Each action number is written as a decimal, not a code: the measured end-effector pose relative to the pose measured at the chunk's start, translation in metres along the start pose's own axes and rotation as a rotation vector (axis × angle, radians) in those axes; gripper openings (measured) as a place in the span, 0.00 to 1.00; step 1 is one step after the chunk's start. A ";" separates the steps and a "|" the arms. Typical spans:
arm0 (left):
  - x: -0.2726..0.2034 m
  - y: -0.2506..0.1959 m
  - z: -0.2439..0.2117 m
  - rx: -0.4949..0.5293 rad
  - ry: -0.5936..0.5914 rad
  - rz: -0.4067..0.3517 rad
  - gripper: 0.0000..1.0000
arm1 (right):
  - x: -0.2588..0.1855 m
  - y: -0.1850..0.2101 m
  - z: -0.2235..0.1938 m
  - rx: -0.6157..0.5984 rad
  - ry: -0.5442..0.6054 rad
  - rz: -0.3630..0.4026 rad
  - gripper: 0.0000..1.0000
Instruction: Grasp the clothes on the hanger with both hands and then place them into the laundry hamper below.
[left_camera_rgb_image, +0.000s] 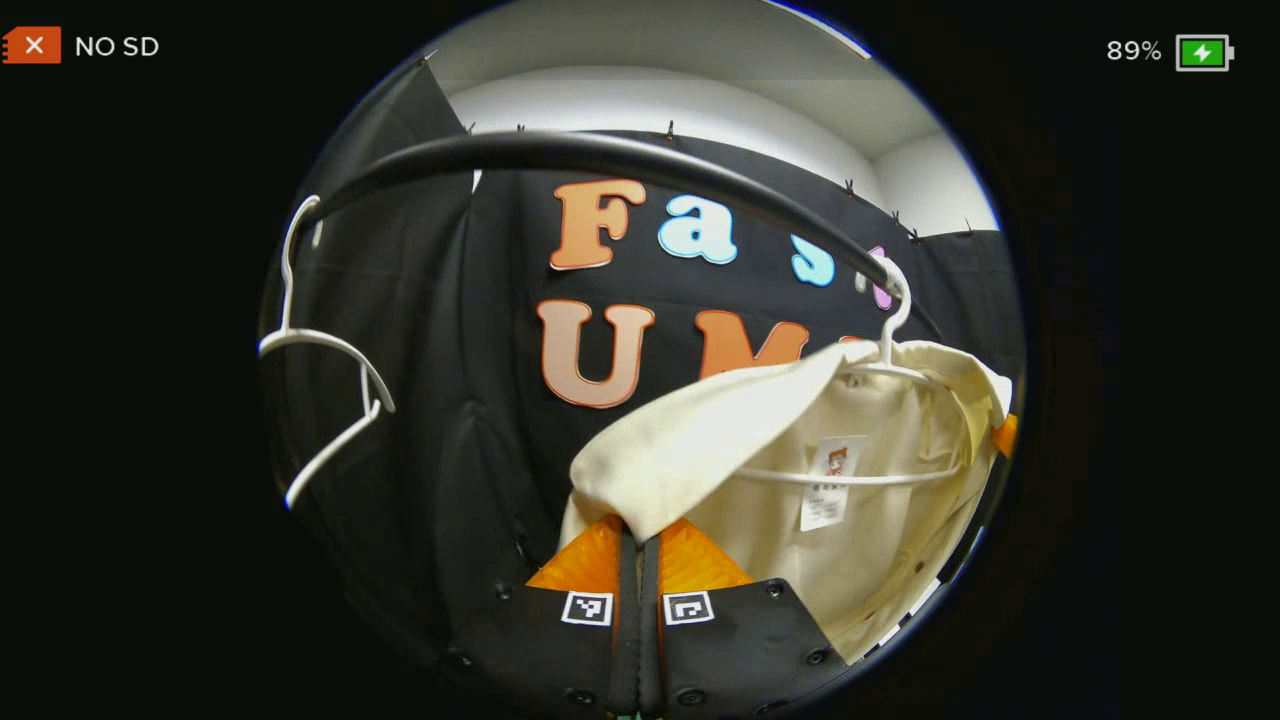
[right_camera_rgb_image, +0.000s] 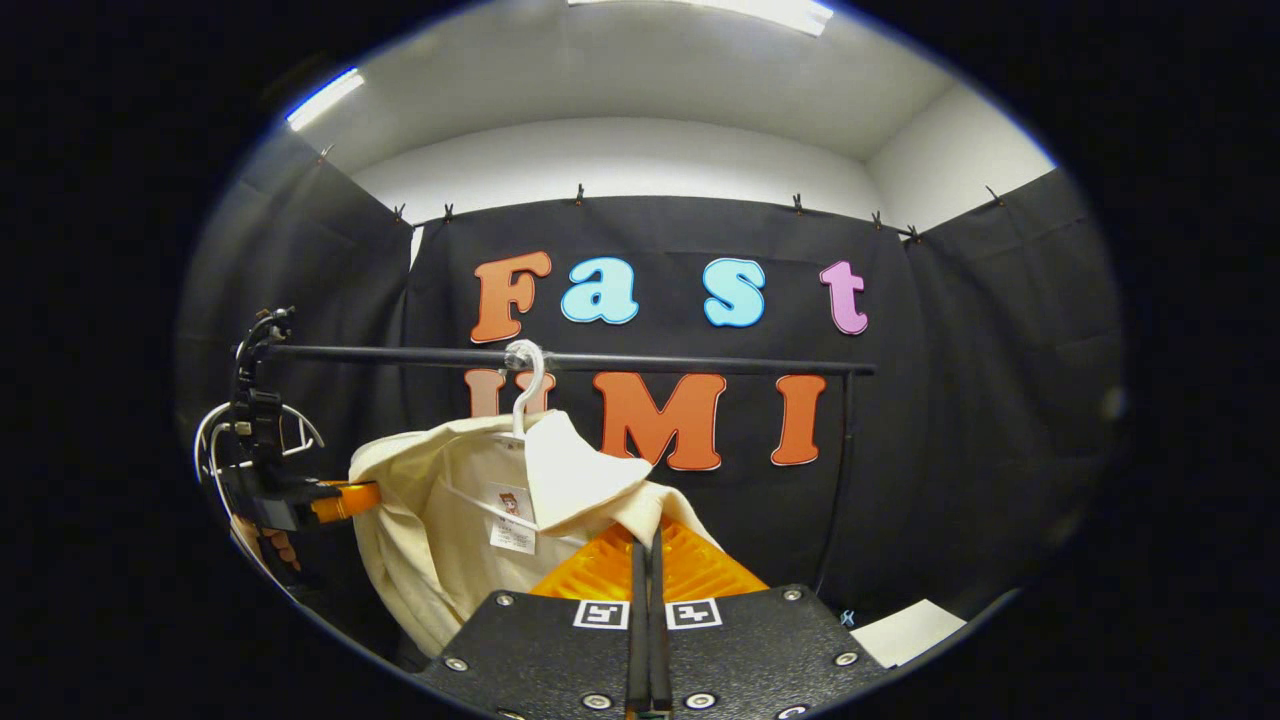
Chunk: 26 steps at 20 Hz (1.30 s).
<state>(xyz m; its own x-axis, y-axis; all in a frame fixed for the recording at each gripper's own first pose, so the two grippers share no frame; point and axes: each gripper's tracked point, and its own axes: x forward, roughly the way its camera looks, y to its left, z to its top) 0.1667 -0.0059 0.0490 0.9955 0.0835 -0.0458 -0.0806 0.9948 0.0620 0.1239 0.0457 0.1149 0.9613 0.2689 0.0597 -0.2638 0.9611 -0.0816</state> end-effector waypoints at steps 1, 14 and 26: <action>-0.001 0.004 0.004 -0.007 -0.004 0.008 0.02 | 0.000 -0.003 0.003 0.001 0.002 0.005 0.00; -0.006 0.041 0.051 0.037 -0.065 0.058 0.02 | 0.012 -0.070 0.026 -0.003 0.000 -0.029 0.00; 0.011 0.043 0.048 0.063 -0.034 0.031 0.02 | 0.041 -0.118 0.020 -0.081 0.081 0.000 0.00</action>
<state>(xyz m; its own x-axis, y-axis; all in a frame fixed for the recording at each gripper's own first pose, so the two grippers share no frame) 0.1766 0.0348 0.0993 0.9938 0.1109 -0.0087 -0.1089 0.9861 0.1253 0.1927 -0.0554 0.1467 0.9653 0.2602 -0.0206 -0.2600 0.9518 -0.1624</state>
